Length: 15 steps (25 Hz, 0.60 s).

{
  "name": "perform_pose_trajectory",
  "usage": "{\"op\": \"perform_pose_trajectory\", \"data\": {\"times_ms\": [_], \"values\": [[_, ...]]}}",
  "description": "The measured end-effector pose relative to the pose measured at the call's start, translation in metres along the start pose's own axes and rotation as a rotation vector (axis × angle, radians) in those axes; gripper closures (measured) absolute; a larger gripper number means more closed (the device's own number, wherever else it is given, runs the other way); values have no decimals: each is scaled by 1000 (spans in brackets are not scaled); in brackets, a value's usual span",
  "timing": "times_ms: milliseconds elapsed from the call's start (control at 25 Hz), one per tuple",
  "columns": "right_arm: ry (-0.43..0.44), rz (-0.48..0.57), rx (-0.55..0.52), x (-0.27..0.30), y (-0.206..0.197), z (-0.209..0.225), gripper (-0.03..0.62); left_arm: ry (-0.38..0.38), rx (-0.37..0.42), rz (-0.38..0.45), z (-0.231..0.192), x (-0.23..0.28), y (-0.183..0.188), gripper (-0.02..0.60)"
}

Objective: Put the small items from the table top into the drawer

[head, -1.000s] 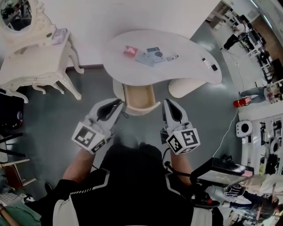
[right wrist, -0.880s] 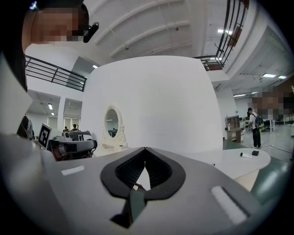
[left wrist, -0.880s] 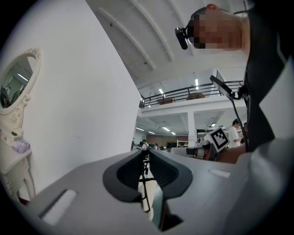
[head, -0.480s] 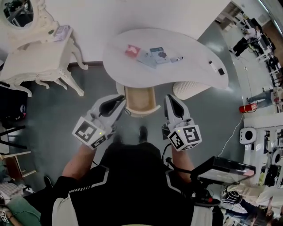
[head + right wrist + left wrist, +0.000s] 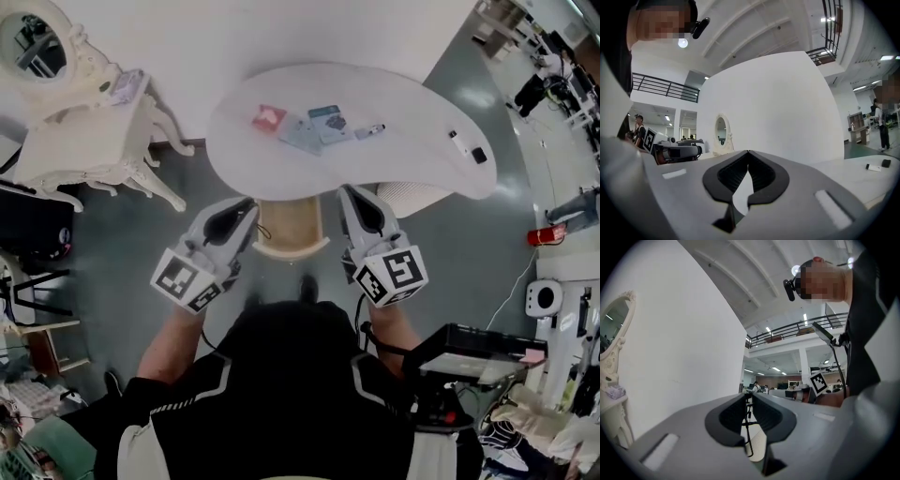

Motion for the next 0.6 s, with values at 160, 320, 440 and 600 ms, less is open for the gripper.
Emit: {"op": "perform_pose_trajectory", "data": {"times_ms": [160,320,440,600], "values": [[51,-1,-2,2,1,26,591,35,73,-7,9,24,-3,541],[104,-11,-1,4,-4,49,591,55,134,-28,19,41,-16,541],[149,-36,7,10,-12,62,591,49,181,-76,21,53,-32,541],[189,-69,12,16,-27,68,591,35,190,-163,24,63,-54,541]]}}
Point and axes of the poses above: the fingertips, and each gripper's own axes: x forward along the fingers, z to its right, y out of its top, the point moved 10 cm from there along -x, backward along the fingers, and after that the axes turned 9 degrees about y, right-handed, at the moved point
